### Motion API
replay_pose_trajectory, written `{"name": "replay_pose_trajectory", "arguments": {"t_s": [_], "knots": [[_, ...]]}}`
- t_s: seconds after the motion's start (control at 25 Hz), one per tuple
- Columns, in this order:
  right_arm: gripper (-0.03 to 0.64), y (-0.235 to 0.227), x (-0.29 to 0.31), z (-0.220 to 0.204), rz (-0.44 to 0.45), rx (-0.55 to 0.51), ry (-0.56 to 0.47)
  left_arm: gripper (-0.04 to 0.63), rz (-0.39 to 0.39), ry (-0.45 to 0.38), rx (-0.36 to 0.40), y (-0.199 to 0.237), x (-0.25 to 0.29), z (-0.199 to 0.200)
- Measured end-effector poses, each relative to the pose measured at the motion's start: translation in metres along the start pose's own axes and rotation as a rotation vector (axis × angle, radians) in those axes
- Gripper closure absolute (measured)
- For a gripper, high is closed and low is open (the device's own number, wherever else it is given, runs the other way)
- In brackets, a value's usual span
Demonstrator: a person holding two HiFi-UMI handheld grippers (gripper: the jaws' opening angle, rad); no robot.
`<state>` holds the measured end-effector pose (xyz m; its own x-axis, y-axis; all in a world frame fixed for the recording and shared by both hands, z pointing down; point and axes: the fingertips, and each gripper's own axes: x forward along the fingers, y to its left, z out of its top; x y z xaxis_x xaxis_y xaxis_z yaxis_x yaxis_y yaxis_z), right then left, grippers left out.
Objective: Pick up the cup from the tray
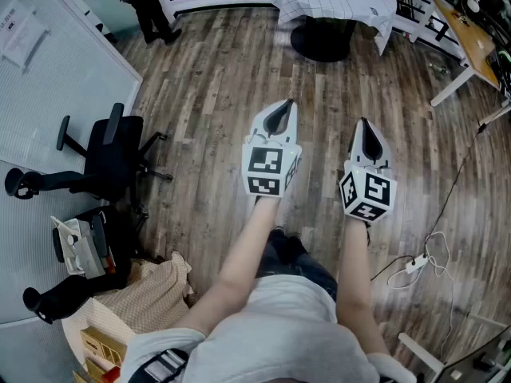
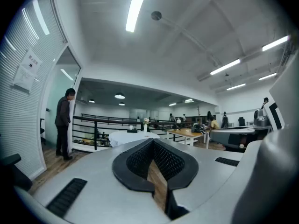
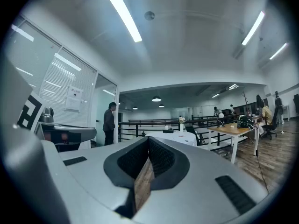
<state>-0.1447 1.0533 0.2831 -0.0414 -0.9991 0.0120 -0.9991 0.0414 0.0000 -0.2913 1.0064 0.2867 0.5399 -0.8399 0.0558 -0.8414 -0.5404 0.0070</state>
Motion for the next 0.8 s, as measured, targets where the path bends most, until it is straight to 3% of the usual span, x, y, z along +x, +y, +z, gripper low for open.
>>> {"name": "replay_pose_trajectory", "arguments": {"t_s": [0.8], "knots": [[0.609,-0.021,0.011,0.000,0.029,0.005,-0.026,0.589,0.002,0.004,0.008,-0.017,0.024,-0.003]]}}
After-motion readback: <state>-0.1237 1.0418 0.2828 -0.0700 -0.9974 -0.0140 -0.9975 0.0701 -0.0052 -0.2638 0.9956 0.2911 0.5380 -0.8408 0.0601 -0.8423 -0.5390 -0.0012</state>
